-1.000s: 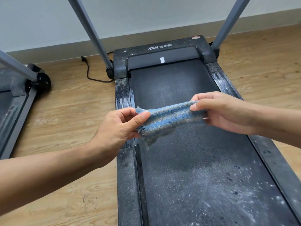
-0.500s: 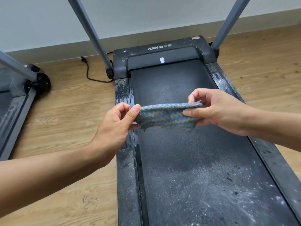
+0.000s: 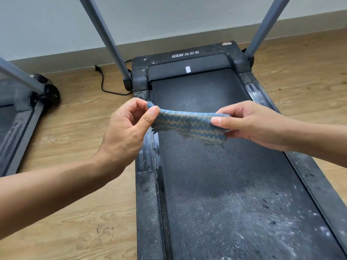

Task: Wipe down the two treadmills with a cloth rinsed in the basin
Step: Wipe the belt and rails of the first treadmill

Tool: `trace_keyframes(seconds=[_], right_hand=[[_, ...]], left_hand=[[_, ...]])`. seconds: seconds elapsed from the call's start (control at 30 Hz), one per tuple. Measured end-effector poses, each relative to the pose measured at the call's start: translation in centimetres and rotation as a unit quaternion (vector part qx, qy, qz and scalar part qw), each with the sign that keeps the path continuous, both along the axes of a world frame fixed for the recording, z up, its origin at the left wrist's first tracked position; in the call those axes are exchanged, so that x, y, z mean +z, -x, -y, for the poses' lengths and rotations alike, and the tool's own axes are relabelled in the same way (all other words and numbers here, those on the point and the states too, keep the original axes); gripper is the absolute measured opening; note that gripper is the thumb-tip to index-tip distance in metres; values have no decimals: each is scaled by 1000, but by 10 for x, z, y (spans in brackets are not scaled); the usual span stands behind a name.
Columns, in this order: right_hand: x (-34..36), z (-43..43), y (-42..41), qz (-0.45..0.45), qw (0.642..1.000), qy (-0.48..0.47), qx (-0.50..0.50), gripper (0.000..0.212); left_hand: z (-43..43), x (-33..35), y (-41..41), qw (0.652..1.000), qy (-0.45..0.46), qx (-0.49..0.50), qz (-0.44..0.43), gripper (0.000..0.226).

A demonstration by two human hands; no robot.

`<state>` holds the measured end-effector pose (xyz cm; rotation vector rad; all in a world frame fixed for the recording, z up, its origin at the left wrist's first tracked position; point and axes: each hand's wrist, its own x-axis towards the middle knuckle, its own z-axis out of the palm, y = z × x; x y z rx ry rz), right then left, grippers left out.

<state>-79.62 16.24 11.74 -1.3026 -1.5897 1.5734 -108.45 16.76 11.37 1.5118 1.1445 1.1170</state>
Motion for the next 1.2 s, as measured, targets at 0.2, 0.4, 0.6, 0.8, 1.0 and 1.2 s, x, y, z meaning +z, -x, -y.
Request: trace_keyframes(seconds=[0.2,0.4,0.6,0.8,1.0,1.2], right_hand=[[1,-1,1,32,997,-50,-39,19],[6,-4,3,-5,997,-53,-59,27],[12,-7,-3,-30,994,-79,-64,20],[19,-4,9,-41,995,-41,-83,17],[25,-2,25,-11,992,-14,-125,10],[42,2,56,-10,998,-9,-58,27]], left_hand=[[0,-4,2,1000,4,8,-5,11],[0,-2,1,999,10,30,5,8],[-2,1,4,1000,-7,23,10,7],[1,5,-1,999,22,29,27,10],[8,2,-10,993,99,55,41,13],[14,9,-25,985,144,57,80,8]])
